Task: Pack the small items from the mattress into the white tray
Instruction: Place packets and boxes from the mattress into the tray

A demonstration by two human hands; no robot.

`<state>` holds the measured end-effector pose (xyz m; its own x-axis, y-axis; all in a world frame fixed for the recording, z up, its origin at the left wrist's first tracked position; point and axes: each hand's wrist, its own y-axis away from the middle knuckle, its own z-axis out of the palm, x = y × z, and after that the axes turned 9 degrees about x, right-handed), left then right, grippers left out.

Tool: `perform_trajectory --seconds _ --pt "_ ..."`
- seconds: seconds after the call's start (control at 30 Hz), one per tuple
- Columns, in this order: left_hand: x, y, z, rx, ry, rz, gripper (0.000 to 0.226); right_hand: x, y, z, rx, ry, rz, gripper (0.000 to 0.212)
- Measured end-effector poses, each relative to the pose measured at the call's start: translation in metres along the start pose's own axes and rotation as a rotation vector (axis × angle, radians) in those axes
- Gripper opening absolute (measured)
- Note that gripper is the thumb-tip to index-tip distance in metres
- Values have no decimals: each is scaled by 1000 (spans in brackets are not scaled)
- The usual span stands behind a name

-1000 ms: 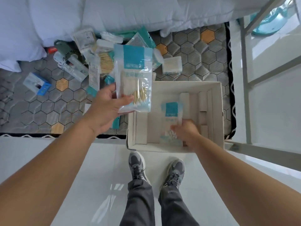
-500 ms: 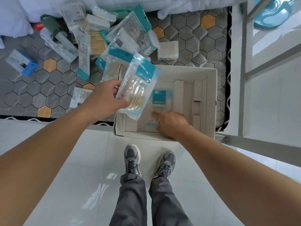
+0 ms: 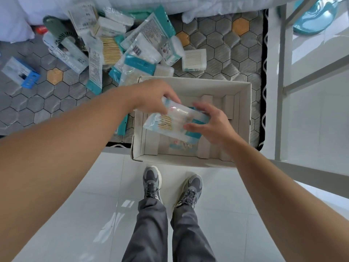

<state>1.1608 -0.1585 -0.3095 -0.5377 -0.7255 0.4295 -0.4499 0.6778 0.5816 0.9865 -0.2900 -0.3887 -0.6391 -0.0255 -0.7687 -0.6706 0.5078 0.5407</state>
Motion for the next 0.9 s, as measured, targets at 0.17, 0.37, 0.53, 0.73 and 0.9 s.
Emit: perform_trajectory --seconds 0.17,0.37,0.53,0.73,0.9 --pt "8 -27 20 308 26 -78 40 -5 2 2 -167 264 257 26" --pt "-10 -19 76 198 -291 87 37 8 -7 35 41 11 503 16" --pt "-25 -10 112 -10 -531 144 87 7 -20 62 259 141 239 16" --pt "-30 -16 127 -65 -760 46 94 23 -2 69 270 702 -320 58" --pt "-28 -22 123 -113 -826 37 97 30 3 69 -198 1018 -309 79"
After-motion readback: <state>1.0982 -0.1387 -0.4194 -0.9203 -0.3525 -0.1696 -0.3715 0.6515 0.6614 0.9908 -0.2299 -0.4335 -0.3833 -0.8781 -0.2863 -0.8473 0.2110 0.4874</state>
